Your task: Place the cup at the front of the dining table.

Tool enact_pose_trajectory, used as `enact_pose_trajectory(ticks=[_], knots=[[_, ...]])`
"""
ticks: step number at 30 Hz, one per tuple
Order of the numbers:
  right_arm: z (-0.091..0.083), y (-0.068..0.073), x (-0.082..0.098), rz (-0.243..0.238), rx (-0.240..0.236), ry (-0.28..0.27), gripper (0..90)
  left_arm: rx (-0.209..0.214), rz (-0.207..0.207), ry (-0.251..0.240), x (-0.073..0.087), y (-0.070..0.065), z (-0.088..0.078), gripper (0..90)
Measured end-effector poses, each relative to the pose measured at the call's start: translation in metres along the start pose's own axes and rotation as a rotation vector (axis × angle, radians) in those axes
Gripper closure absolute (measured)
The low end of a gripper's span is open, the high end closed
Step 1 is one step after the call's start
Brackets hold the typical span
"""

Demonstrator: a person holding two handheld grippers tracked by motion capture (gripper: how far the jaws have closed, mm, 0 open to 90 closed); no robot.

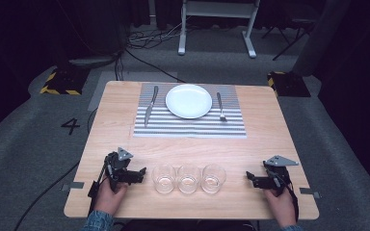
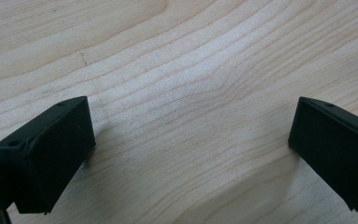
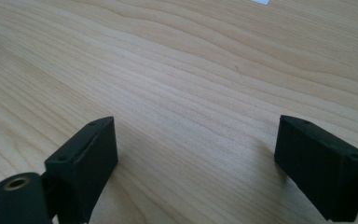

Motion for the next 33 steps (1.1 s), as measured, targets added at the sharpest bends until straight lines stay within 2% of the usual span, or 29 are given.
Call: enact_pose_trajectory(ticks=[33], knots=[[0.0003,-0.0004,-0.0003,-0.012,-0.01,-0.002,14.4,-0.005,0.003,0.007,-0.0022,0.0015,0.0013,0.3]])
Point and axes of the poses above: each handheld gripper's, and its own axes: z roughly forward along the jaws, x roughly out of its underside, y roughly to its left, the point moved 8 cm from there along z, roughly forward along the jaws, and after that the axes turned 5 degrees about x, right-handed, at the moved point
